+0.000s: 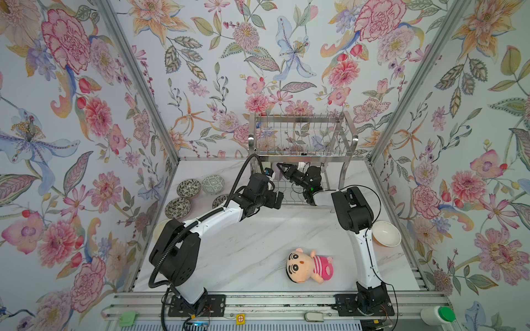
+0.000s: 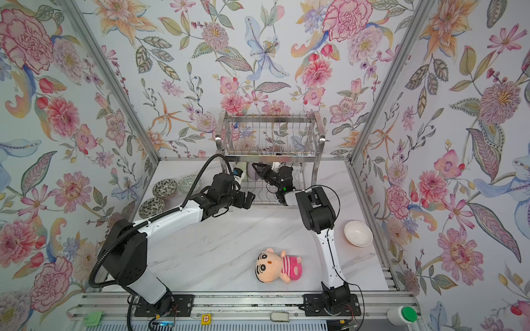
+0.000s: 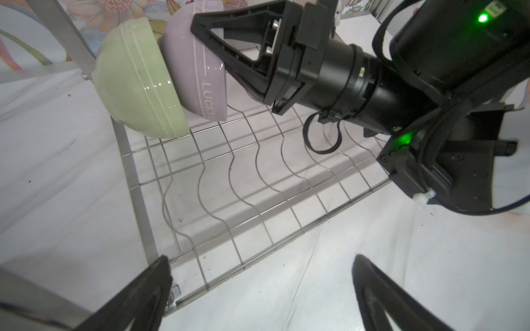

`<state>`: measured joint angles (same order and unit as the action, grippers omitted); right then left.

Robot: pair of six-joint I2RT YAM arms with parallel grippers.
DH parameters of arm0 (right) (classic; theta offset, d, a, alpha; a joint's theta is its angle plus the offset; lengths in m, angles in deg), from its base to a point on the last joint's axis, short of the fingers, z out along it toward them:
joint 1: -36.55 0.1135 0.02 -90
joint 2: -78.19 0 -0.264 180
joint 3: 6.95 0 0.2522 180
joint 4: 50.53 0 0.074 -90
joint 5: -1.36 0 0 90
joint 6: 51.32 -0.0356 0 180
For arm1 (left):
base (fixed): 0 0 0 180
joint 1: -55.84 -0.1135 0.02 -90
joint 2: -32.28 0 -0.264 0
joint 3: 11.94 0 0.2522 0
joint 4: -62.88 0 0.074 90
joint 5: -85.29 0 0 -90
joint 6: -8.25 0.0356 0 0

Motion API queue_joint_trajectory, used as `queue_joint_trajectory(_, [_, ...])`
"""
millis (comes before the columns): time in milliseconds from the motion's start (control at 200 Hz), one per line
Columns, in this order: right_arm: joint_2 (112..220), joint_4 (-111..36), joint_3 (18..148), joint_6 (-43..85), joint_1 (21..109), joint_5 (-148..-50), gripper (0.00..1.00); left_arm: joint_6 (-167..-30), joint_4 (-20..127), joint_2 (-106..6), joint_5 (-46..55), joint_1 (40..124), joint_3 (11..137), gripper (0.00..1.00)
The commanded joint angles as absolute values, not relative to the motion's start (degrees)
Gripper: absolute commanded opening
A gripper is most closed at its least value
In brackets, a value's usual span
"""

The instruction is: Load the bowls into the dish rack

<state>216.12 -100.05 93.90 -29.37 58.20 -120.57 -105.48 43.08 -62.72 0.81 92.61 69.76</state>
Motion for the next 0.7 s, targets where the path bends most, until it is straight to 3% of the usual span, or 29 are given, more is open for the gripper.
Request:
queue_joint_trajectory(0, [217.82,-104.27,96.52,-30.55,57.74,-119.76,0.00,-104.51,41.82,-63.50,0.16,93.09,71.36,0.99])
queue_joint_trajectory(691, [221.10,-103.22,98.24,-31.01,57.46,-117.85,0.03,-103.99,41.28,-62.30,0.13,93.11,70.17,0.99])
